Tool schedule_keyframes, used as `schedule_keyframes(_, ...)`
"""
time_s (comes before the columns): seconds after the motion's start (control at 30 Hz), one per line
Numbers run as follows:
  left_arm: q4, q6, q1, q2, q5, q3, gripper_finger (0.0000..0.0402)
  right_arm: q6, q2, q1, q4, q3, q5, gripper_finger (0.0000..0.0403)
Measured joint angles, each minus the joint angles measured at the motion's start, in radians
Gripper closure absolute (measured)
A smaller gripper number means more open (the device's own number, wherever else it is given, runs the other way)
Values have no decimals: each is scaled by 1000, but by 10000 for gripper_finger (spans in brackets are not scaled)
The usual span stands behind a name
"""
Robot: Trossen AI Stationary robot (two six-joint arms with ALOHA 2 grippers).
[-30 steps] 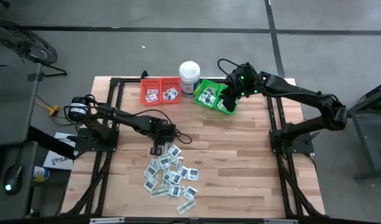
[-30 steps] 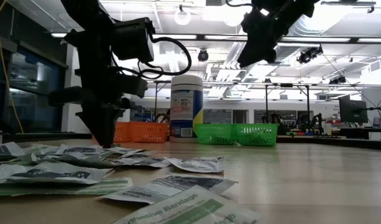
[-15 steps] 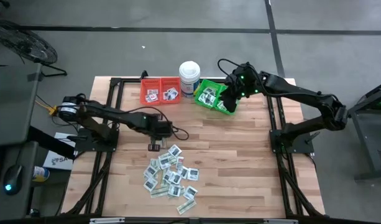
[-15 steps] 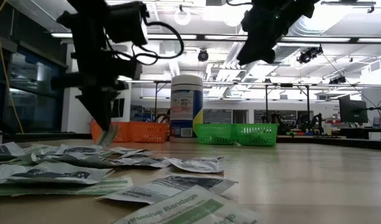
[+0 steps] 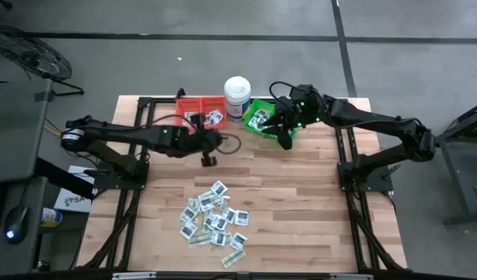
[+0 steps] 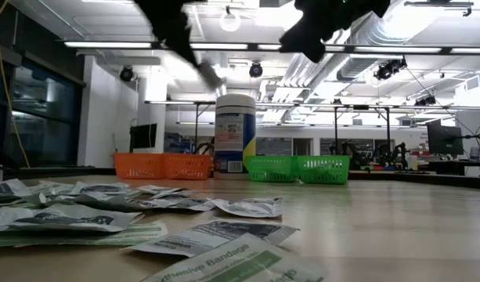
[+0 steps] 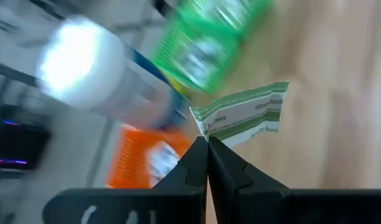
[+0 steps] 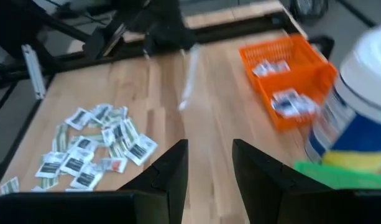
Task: Pick & Place First Aid Supplies
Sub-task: Put the green bandage pack into the right green bin
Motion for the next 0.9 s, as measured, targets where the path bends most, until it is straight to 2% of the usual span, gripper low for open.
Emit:
schedule_keyframes(0.2,66,133,0,-2,-115,155,401,5,1,40,123,0,14,284)
schedule_keyframes(0.37,184,219,0,-2,-154,178,401,7,1,58,228,0,14,274)
schedule_keyframes(0.53,250,246,0,-2,-167,187,401,35,1,58,317,0,20,236)
schedule_keyframes(0.73,329,279,0,-2,-167,187,401,33,2,64,368,0,86,176)
schedule_keyframes(0.9,358,292,0,-2,-163,187,401,54,35,71,447,0,82,152)
